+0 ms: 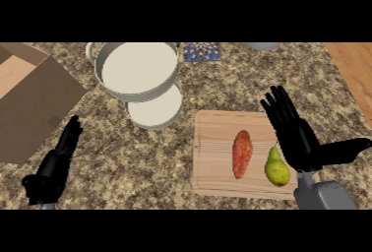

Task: Pick the pear from the cutting board and place it in the tiered basket

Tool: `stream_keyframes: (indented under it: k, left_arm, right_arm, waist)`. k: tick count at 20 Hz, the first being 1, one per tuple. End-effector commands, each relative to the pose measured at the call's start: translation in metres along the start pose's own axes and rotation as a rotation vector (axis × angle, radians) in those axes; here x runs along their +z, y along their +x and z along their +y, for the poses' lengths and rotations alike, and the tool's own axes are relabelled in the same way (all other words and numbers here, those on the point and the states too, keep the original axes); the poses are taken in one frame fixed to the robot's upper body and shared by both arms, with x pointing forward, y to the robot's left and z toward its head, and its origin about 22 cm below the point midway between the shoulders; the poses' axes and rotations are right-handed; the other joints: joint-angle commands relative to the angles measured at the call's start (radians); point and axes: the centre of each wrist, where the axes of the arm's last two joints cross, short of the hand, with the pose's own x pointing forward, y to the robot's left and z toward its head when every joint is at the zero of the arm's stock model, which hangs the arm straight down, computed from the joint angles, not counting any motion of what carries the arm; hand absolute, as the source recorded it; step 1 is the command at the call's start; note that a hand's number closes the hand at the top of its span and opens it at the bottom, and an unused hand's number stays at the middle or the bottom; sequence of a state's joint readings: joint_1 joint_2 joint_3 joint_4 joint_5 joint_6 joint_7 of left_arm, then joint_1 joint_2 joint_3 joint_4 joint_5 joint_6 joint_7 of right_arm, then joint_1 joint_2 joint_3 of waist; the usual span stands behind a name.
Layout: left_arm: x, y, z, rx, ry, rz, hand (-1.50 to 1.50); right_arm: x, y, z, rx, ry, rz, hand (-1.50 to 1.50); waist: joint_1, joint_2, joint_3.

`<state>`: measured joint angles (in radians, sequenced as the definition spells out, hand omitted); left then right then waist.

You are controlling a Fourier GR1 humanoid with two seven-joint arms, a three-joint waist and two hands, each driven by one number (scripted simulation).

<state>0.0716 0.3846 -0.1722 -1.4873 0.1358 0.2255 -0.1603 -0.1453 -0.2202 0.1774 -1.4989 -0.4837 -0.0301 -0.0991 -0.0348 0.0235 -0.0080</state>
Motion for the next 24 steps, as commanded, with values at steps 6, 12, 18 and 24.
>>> stream_keyframes:
  k: [6,12,18,24]
  left_arm:
    - [-0.032,0.035,-0.044,0.210,-0.161,0.094,0.00]
    - [-0.048,0.043,-0.033,0.232,-0.218,0.131,0.00]
    - [-0.051,0.058,-0.046,0.237,-0.244,0.138,0.00]
    - [-0.052,0.056,-0.059,0.234,-0.266,0.144,0.00]
  right_arm:
    - [0.056,0.024,-0.076,0.436,-0.258,-0.125,1.50]
    - [0.112,-0.019,-0.077,0.590,-0.818,-0.131,-1.50]
    - [0.148,0.003,-0.049,0.834,-0.620,0.039,-1.50]
    - [0.166,0.031,-0.057,1.102,-0.679,0.272,-1.50]
  waist:
    - [-0.044,-0.025,0.007]
    - [-0.009,-0.024,0.007]
    - [0.018,-0.024,0.003]
    - [0.029,-0.012,-0.007]
